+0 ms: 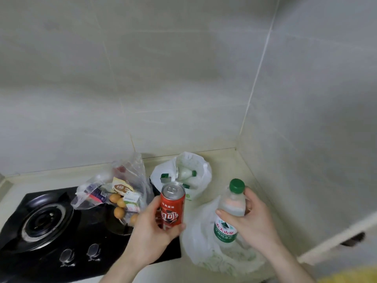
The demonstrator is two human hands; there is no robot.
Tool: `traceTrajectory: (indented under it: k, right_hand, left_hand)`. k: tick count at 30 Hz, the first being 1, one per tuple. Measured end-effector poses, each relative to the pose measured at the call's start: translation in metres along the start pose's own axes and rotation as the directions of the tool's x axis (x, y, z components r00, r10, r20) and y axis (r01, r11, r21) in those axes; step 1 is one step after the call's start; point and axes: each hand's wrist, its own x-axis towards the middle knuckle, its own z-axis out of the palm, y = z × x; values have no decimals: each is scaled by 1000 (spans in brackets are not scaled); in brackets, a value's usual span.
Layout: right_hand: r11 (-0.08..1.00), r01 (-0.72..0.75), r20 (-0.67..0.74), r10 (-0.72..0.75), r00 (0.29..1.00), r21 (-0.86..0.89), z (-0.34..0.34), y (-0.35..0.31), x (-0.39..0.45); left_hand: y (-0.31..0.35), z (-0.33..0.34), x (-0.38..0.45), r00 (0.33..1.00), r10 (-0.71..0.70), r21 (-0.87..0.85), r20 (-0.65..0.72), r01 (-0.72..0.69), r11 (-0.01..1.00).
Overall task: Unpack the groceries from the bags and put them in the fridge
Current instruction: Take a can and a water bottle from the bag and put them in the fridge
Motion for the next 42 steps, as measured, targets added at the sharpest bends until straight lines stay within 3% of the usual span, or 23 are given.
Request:
traceTrajectory:
  k: [11, 15, 20, 25, 30, 36, 42]
  right_hand:
    - [995, -43, -183, 26, 983, -86, -110, 15, -106]
    - [992, -83, -282, 52, 958, -96, -145, 22, -154]
    - [981, -171, -467, 109, 877, -94, -175, 31, -212]
    - [956, -278, -737, 121, 665, -94, -198, 27, -283]
    - [940, -341, -915, 165, 369, 32, -195, 25, -359]
    - [909, -381, -980, 196, 29, 170, -163, 11, -453]
    - [872, -412, -951, 163, -261, 263, -120, -16, -551]
  left_hand:
    - [64, 98, -40, 958, 150, 55, 243, -168, 984]
    - [85, 139, -59, 910, 198, 16, 365, -219, 976]
    - [107, 187, -76, 823, 258, -31, 506, -281, 959]
    - [143, 246, -88, 616, 340, -102, 710, -387, 916]
    - [178, 298, -121, 316, 395, -250, 863, -414, 876]
    - [205, 333, -199, -57, 462, -446, 885, -386, 807]
    - [231, 350, -303, -327, 485, -577, 811, -314, 754]
